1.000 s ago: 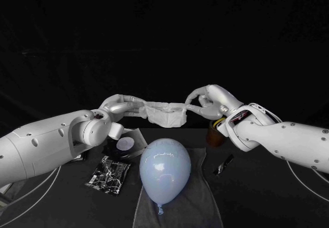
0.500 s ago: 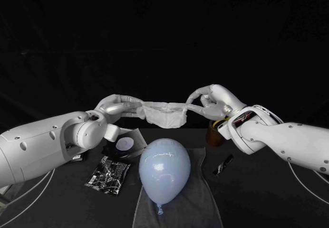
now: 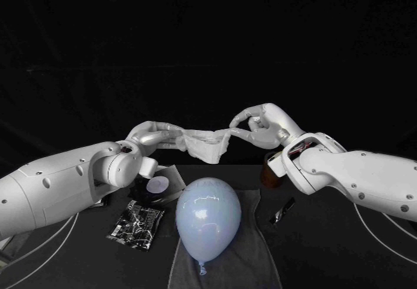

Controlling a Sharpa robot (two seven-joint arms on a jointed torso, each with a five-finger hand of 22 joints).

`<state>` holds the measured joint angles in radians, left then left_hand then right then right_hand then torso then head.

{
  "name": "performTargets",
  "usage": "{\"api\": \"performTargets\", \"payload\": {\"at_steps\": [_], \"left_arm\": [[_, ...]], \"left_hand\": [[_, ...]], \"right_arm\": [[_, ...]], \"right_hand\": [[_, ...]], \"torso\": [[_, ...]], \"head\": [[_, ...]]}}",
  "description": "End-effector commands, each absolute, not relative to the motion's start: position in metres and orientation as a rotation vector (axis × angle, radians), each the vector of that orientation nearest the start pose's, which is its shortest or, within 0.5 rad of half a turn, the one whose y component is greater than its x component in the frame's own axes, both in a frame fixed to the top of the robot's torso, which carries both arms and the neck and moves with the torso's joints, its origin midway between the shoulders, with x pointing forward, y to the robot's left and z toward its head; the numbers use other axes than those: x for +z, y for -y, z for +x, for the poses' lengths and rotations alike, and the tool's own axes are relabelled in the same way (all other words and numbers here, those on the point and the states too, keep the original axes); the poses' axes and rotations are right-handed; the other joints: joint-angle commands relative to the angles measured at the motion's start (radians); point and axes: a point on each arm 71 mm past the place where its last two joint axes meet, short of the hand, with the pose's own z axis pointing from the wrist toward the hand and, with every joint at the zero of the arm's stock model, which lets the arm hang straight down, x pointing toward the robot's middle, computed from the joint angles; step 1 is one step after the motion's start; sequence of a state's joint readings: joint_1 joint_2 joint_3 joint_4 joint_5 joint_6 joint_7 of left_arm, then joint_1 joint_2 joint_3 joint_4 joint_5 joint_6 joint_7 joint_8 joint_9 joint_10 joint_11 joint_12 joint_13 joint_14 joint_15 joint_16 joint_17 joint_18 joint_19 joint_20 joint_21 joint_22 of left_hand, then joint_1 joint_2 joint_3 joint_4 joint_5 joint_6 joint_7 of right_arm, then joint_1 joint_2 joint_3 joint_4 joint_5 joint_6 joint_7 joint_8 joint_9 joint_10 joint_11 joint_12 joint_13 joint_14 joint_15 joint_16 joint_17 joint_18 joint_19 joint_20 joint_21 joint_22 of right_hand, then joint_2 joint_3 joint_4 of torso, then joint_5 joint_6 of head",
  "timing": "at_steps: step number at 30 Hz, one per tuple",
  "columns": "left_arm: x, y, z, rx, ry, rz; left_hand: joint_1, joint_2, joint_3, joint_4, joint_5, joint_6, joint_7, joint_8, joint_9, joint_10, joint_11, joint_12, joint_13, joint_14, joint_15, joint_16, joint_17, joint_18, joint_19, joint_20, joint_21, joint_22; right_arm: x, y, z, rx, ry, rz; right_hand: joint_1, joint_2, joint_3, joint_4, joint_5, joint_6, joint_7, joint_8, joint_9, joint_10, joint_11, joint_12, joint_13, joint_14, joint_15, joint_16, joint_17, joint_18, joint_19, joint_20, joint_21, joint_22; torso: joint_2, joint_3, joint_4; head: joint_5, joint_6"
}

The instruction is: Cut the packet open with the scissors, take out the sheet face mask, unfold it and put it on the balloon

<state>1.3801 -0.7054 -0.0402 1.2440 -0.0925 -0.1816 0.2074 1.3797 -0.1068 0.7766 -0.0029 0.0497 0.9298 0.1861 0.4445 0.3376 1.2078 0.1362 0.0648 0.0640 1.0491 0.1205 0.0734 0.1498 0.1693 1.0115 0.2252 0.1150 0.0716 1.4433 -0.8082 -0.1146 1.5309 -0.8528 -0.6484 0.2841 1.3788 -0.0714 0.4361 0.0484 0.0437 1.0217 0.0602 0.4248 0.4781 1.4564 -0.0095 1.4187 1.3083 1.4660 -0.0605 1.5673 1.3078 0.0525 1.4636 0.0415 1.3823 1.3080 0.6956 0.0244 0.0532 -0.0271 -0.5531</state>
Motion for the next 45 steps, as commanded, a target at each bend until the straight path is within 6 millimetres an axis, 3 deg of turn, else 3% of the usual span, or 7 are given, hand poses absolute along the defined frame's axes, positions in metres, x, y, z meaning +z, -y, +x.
{"api": "performTargets", "payload": {"at_steps": [1, 13, 19, 24, 25, 34, 45], "left_arm": [[-0.108, -0.214, 0.568, -1.416, -1.47, -0.96], [-0.117, -0.207, 0.583, -1.324, -1.519, -0.909], [-0.119, -0.209, 0.59, -1.271, -1.521, -0.873], [-0.118, -0.212, 0.595, -1.249, -1.493, -0.846], [-0.117, -0.212, 0.595, -1.255, -1.479, -0.833], [-0.109, -0.192, 0.578, -1.478, -1.44, -0.661], [-0.101, -0.173, 0.557, -1.599, -1.358, -0.536]], "left_hand": [[-0.012, 0.003, -0.008, 0.0, 0.002, -0.012, 0.004, 0.001, 0.135, -0.017, 0.004, -0.005, -0.001, -0.001, 0.005, -0.005, 0.001, 0.014, 0.002, 0.002, 0.001, -0.001], [-0.063, -0.1, -0.106, 0.012, 0.0, -0.207, 0.058, -0.15, 0.051, -0.26, 0.07, -0.003, -0.002, -0.118, 0.057, -0.012, -0.02, 0.004, -0.179, 0.064, -0.058, -0.012], [-0.018, -0.087, -0.272, 0.04, 0.002, -0.235, 0.052, -0.174, 0.003, -0.364, 0.103, 0.0, -0.001, -0.321, 0.094, -0.015, -0.06, -0.038, -0.394, 0.066, -0.062, -0.018], [0.122, -0.071, -0.524, 0.169, 0.002, -0.256, 0.052, -0.188, -0.046, -0.458, 0.132, 0.004, -0.001, -0.553, 0.124, -0.026, -0.095, -0.09, -0.578, 0.067, -0.072, -0.027], [0.208, -0.088, -0.578, 0.281, 0.006, -0.276, 0.051, -0.194, -0.069, -0.479, 0.143, 0.016, 0.002, -0.625, 0.137, -0.028, -0.101, -0.102, -0.628, 0.058, -0.073, -0.03], [0.235, -0.046, -0.558, 0.281, 0.0, -0.2, 0.056, -0.147, -0.071, -0.386, 0.085, 0.074, 0.004, -0.473, 0.1, 0.01, -0.074, -0.097, -0.631, 0.067, -0.074, -0.03], [0.295, -0.054, -0.56, 0.204, 0.0, -0.226, 0.01, -0.172, -0.101, -0.463, 0.027, 0.003, -0.005, -0.606, 0.062, -0.03, -0.094, -0.036, -0.694, 0.063, -0.078, -0.034]], "right_arm": [[-0.061, 0.185, 0.509, 1.134, -1.192, 0.205], [-0.048, 0.175, 0.522, 1.15, -1.202, 0.217], [-0.044, 0.17, 0.527, 1.147, -1.213, 0.216], [-0.039, 0.167, 0.53, 1.139, -1.221, 0.214], [-0.039, 0.167, 0.531, 1.133, -1.224, 0.211], [-0.042, 0.166, 0.535, 1.06, -1.32, 0.213], [-0.046, 0.159, 0.537, 1.015, -1.35, 0.243]], "right_hand": [[0.003, 0.005, 0.007, 0.0, 0.005, 0.002, 0.0, 0.003, 0.001, 0.024, -0.003, -0.001, 0.142, 0.105, -0.01, 0.003, 0.263, -0.015, 0.042, -0.004, -0.003, 0.213], [0.004, 0.005, 0.009, -0.002, 0.005, 0.001, 0.0, 0.004, 0.001, 0.024, -0.003, -0.002, 0.141, 0.105, -0.01, 0.003, 0.263, -0.014, 0.041, -0.005, -0.007, 0.212], [0.004, 0.006, 0.011, -0.003, 0.005, 0.0, 0.001, 0.004, 0.001, 0.024, -0.002, -0.002, 0.142, 0.105, -0.01, 0.003, 0.263, -0.014, 0.041, -0.005, -0.006, 0.212], [0.004, 0.006, 0.012, -0.003, 0.005, -0.001, 0.001, 0.005, 0.001, 0.024, -0.002, -0.002, 0.142, 0.105, -0.01, 0.003, 0.263, -0.014, 0.04, -0.005, -0.009, 0.212], [0.005, 0.006, 0.013, -0.005, 0.005, -0.001, 0.002, 0.005, 0.002, 0.024, -0.002, -0.002, 0.142, 0.105, -0.01, 0.003, 0.263, -0.014, 0.04, -0.005, -0.007, 0.212], [0.006, 0.005, 0.016, -0.008, 0.005, -0.003, 0.003, 0.007, 0.002, 0.024, -0.001, -0.003, 0.141, 0.105, -0.01, 0.003, 0.263, -0.014, 0.039, -0.005, -0.01, 0.211], [0.005, 0.005, 0.017, -0.009, 0.005, -0.003, 0.003, 0.008, 0.002, 0.024, -0.001, -0.002, 0.142, 0.105, -0.01, 0.003, 0.263, -0.013, 0.037, -0.005, -0.015, 0.21]], "torso": [[-0.001, -0.0008, 0.0011], [0.0, -0.0007, -0.0004], [-0.001, -0.0004, -0.0001], [-0.001, -0.0005, -0.0008], [-0.001, -0.0005, -0.0011], [0.002, -0.0012, -0.0002], [0.002, -0.0008, 0.0001]], "head": [[-0.004, 0.004], [-0.009, 0.015], [-0.012, 0.019], [-0.015, 0.022], [-0.016, 0.025], [-0.02, 0.033], [-0.021, 0.038]]}}
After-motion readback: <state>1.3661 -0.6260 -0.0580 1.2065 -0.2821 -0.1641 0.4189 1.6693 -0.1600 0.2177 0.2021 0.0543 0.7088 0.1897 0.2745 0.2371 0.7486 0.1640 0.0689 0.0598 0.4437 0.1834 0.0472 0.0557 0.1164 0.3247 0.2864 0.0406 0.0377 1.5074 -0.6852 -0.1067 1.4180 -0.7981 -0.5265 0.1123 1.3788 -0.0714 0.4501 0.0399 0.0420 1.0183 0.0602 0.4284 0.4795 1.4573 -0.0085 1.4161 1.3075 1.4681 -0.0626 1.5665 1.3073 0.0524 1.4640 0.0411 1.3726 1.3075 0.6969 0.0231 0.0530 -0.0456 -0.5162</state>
